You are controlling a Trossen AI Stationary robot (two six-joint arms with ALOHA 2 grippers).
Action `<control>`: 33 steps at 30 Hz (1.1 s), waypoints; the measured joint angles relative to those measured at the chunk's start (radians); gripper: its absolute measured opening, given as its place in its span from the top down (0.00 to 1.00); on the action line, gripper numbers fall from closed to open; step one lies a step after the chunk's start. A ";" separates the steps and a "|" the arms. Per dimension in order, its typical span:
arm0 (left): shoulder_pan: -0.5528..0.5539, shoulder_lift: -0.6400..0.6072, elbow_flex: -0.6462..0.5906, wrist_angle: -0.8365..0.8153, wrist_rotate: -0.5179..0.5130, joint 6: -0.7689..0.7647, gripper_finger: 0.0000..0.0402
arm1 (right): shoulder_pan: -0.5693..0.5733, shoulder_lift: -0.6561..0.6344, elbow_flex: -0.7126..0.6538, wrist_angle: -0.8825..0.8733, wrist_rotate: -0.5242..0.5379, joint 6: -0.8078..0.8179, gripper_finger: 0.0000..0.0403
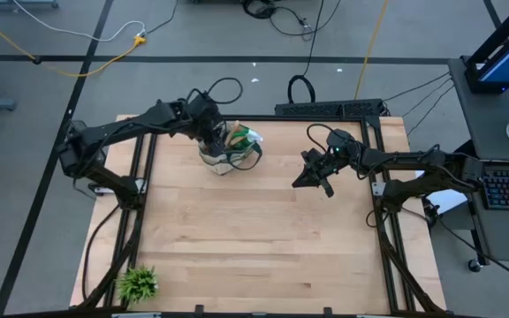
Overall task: Pick & Place Garden tools in Gardening bag
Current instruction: Put the shear scissors into the gardening bag, then return to Home Position
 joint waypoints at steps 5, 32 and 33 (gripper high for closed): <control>0.000 0.017 -0.001 0.010 0.009 0.010 0.88 | 0.000 0.000 0.000 0.000 0.000 0.000 1.00; -0.016 -0.063 0.000 0.026 -0.058 -0.019 0.53 | 0.000 0.000 0.001 0.000 -0.002 0.001 1.00; -0.022 -0.082 0.000 0.026 -0.051 -0.039 0.52 | -0.002 -0.003 0.001 -0.001 -0.002 -0.002 1.00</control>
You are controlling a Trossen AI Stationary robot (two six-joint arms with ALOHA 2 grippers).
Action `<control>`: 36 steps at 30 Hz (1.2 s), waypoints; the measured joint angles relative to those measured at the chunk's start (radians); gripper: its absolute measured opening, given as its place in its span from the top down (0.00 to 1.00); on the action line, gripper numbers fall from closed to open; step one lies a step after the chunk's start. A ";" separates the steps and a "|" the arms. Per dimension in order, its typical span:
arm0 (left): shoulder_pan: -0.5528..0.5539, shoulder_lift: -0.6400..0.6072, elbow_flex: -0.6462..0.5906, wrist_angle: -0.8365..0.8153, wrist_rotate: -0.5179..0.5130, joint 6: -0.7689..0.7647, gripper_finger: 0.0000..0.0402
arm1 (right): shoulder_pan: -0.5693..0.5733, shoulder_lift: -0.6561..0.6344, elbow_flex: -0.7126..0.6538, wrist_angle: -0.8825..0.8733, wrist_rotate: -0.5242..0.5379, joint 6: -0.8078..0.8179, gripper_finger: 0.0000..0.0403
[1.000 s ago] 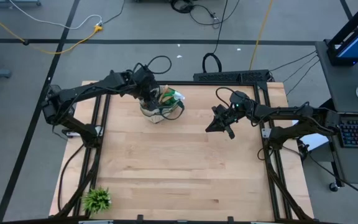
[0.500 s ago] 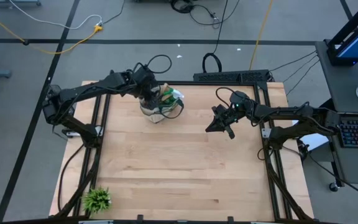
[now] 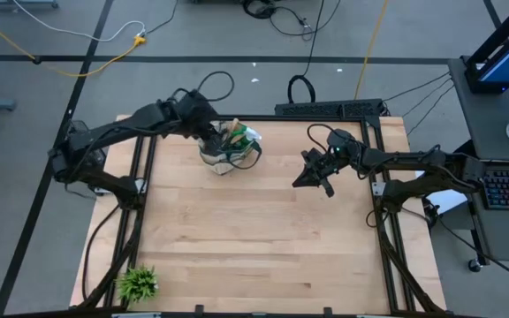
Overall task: Pick & Place Garden tools in Gardening bag
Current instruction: Return to Home Position
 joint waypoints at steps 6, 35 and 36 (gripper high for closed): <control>-0.056 -0.131 0.000 -0.019 0.061 -0.140 0.51 | -0.032 -0.065 0.001 -0.001 0.026 -0.044 1.00; -0.699 -0.404 -0.201 0.110 -0.330 -0.496 0.51 | -0.082 -0.533 0.001 -0.529 0.344 -0.119 1.00; -0.710 -0.414 -0.231 0.165 -0.331 -0.491 0.51 | -0.082 -0.540 0.001 -0.534 0.346 -0.112 1.00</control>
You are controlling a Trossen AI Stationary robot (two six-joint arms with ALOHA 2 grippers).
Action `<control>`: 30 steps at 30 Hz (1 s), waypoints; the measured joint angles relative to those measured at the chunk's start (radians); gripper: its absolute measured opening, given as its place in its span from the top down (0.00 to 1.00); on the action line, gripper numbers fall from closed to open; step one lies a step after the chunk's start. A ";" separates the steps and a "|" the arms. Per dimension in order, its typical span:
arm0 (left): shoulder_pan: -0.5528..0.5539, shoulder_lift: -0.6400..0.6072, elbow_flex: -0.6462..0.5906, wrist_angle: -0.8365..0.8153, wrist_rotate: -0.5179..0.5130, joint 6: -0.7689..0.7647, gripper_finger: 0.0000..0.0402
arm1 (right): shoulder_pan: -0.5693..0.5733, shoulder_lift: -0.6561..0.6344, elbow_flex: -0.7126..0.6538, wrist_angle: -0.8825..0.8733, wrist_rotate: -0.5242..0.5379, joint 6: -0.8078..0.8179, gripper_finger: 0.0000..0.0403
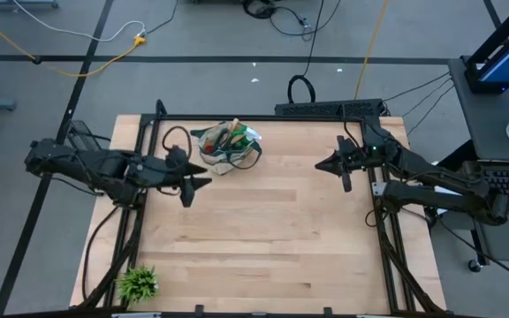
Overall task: Pick & Place Garden tools in Gardening bag
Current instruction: Return to Home Position
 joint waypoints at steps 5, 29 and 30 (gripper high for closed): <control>-0.025 -0.054 -0.162 0.162 -0.002 0.000 0.51 | 0.027 -0.018 0.000 -0.031 0.057 0.026 1.00; -0.185 -0.564 -0.626 0.383 -0.185 0.007 0.51 | 0.055 -0.409 -0.218 -0.137 0.179 0.116 1.00; -0.191 -0.572 -0.650 0.401 -0.185 0.001 0.51 | 0.055 -0.426 -0.230 -0.136 0.180 0.116 1.00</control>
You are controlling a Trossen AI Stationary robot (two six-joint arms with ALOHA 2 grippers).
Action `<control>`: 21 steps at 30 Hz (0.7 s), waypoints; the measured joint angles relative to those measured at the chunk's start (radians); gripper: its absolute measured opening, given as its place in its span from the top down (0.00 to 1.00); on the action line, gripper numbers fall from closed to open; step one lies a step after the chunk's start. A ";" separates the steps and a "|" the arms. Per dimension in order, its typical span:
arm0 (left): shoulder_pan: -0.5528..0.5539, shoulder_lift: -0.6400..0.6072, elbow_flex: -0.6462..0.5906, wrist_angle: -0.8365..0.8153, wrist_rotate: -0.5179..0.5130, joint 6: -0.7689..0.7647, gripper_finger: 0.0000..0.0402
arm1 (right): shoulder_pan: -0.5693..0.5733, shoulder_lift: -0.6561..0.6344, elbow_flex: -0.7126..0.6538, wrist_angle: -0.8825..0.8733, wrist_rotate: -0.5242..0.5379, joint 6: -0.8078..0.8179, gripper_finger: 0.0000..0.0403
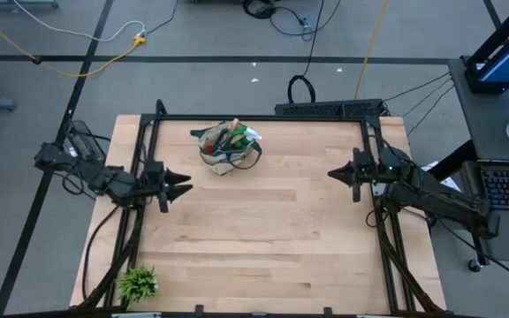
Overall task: Pick & Place Garden tools in Gardening bag
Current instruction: Return to Home Position
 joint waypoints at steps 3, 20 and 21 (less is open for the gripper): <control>-0.010 -0.013 -0.063 0.055 -0.021 -0.007 0.51 | 0.000 -0.034 -0.050 0.015 -0.001 0.026 1.00; -0.012 -0.044 -0.156 0.106 -0.059 -0.017 0.51 | -0.044 -0.099 -0.209 0.197 0.103 0.051 1.00; -0.012 -0.050 -0.156 0.105 -0.054 -0.003 0.51 | -0.052 -0.108 -0.209 0.197 0.103 0.051 1.00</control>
